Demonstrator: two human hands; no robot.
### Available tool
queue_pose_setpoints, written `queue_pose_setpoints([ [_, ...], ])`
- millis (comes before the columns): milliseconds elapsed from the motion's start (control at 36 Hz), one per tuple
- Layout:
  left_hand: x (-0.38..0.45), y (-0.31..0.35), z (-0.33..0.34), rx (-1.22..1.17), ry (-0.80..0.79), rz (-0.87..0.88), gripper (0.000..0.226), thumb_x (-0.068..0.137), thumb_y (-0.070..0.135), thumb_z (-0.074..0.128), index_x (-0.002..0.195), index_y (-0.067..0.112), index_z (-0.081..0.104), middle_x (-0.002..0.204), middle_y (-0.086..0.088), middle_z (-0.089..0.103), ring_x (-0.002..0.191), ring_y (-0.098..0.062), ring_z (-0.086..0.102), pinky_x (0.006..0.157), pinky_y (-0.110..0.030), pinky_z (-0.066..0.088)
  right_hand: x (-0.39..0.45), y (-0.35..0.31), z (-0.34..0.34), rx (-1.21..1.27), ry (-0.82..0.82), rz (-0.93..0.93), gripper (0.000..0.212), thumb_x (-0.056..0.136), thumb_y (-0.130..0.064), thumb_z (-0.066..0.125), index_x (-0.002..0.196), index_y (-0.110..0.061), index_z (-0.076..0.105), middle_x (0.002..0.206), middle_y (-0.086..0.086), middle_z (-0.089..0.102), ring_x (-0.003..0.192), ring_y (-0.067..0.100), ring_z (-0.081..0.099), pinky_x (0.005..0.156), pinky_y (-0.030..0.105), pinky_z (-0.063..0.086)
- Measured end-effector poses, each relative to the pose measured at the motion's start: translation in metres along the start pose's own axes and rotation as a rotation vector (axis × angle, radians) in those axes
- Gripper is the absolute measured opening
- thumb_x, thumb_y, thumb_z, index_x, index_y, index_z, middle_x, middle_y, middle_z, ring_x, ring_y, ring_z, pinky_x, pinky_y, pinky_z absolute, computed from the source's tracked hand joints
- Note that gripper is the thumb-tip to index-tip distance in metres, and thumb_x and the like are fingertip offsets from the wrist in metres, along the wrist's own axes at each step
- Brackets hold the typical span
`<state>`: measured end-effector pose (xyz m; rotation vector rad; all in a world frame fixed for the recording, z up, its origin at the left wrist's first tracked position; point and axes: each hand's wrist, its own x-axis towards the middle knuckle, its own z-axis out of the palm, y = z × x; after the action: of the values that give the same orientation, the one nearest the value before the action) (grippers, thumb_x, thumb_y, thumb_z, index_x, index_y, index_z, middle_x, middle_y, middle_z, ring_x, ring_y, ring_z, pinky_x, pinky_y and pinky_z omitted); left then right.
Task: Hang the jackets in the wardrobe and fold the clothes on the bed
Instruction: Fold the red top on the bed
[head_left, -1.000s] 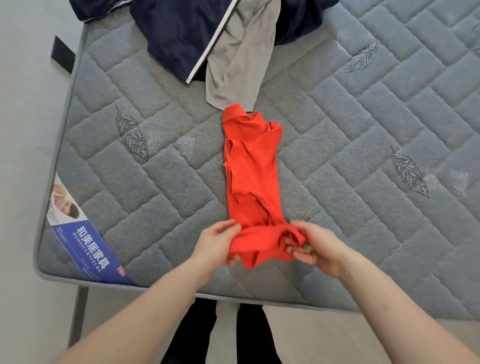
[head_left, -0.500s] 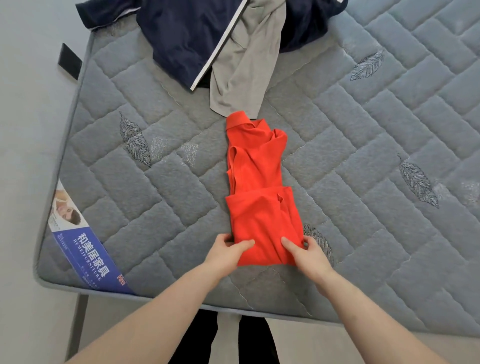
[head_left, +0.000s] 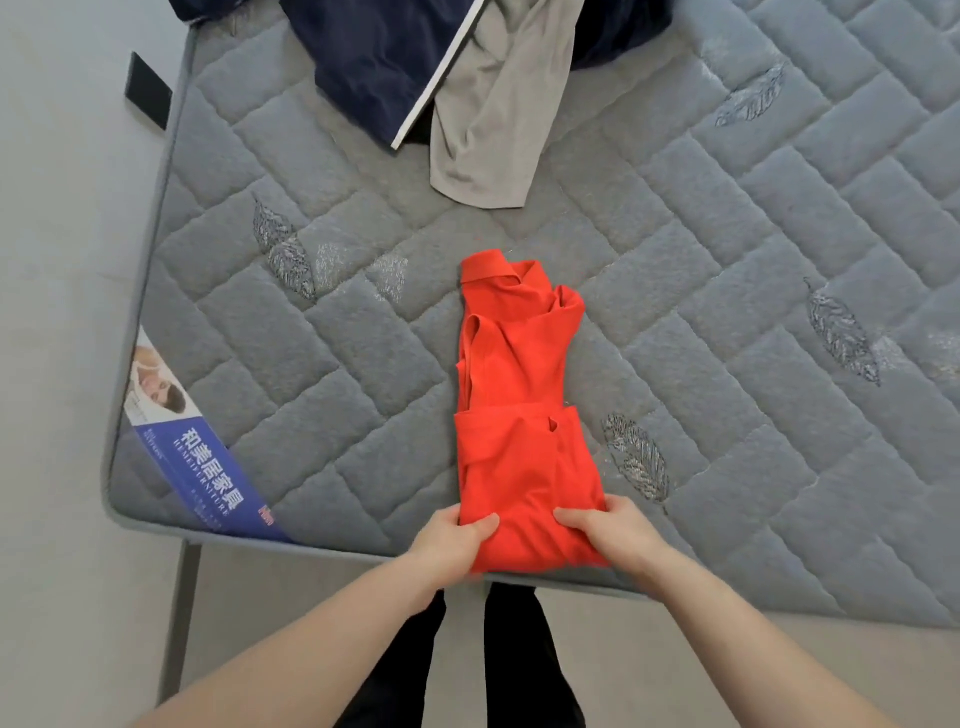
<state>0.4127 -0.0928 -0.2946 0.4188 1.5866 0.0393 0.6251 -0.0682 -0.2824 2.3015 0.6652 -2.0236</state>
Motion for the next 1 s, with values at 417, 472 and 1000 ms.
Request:
queue_pose_setpoints([
  [417, -0.066, 0.003, -0.001, -0.166, 0.138, 0.211, 0.024, 0.095, 0.035, 0.067, 0.115, 0.047, 0.058, 0.086, 0.001, 0.073, 0.059, -0.017, 0.066, 0.041, -0.028, 0.048, -0.057, 0.000, -0.012, 0.179, 0.059, -0.003, 0.045, 0.086, -0.039, 0.078, 0.126, -0.034, 0.058, 0.104, -0.002, 0.072, 0.063, 0.022, 0.075, 0.050, 0.032, 0.057],
  [472, -0.062, 0.030, -0.009, -0.149, 0.162, 0.263, 0.008, 0.096, 0.037, 0.067, 0.104, 0.039, 0.068, 0.085, 0.007, 0.072, 0.057, -0.017, 0.068, 0.041, -0.026, 0.048, -0.056, -0.022, -0.019, 0.148, 0.032, -0.045, 0.033, 0.091, -0.042, 0.071, 0.117, -0.022, 0.070, 0.088, -0.001, 0.074, 0.057, 0.021, 0.071, 0.050, 0.029, 0.055],
  [1000, 0.023, 0.141, -0.054, -0.128, 0.304, 0.146, 0.066, 0.078, 0.032, 0.085, 0.130, 0.019, 0.047, 0.102, -0.008, 0.071, 0.065, -0.016, 0.066, 0.053, -0.029, 0.053, 0.027, -0.132, -0.015, 0.298, 0.070, -0.256, 0.067, 0.093, -0.029, 0.071, 0.151, -0.020, 0.039, 0.098, 0.005, 0.074, 0.067, 0.017, 0.067, 0.054, 0.028, 0.052],
])
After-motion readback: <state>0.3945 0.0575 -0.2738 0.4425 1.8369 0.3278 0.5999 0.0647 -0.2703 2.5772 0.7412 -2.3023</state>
